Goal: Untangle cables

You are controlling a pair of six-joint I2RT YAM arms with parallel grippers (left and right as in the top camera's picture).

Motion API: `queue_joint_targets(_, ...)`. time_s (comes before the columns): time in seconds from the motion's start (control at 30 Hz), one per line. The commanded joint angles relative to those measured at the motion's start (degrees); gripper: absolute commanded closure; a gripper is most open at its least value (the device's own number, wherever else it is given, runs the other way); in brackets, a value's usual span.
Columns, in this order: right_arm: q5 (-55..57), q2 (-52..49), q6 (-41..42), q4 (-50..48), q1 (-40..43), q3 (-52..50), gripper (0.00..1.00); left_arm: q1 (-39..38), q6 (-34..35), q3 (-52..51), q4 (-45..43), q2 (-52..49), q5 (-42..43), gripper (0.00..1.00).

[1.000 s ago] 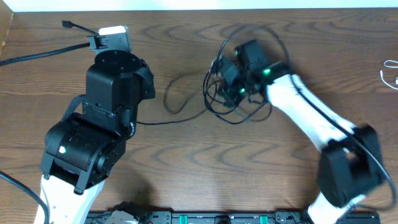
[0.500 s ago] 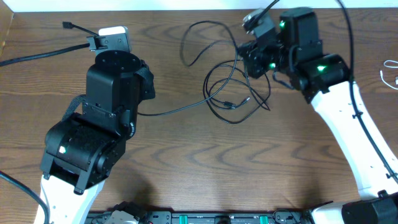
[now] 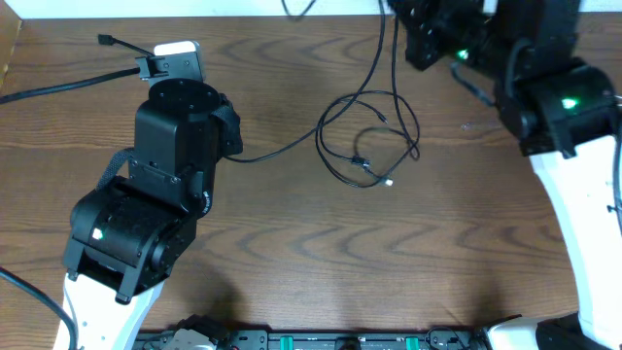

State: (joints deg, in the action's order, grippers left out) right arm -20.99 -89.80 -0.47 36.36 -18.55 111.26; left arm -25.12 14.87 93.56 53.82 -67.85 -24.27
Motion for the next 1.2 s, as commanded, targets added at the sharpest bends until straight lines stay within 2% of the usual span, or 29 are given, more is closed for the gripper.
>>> queue_joint_targets(0.0,1.7,1.6,0.9,-0.9,0.1,4.6,0.99,0.3,0.3,0.4,0.2,-0.3,-0.1,0.92)
queue_joint_targets(0.4,7.3,2.1,0.6,-5.0,0.2,14.4,0.99,0.3,0.3,0.4,1.9,-0.3,-0.1,0.92)
queue_joint_targets(0.67,14.7,5.5,-1.6,-9.6,0.2,15.1,0.99,0.3,0.3,0.4,1.9,-0.3,-0.1,0.92)
queue_joint_targets(0.87,16.0,9.4,-3.1,-13.3,0.2,15.1,0.99,0.3,0.4,0.4,1.8,-0.3,-0.1,0.92)
queue_joint_targets(1.07,15.9,10.8,-3.4,-12.4,0.1,15.1,0.99,0.3,2.9,0.4,1.9,-0.8,0.2,0.92)
queue_joint_targets(1.17,14.3,10.0,-3.3,-8.5,0.1,15.1,0.99,0.3,3.3,0.4,1.8,-1.6,5.0,0.92)
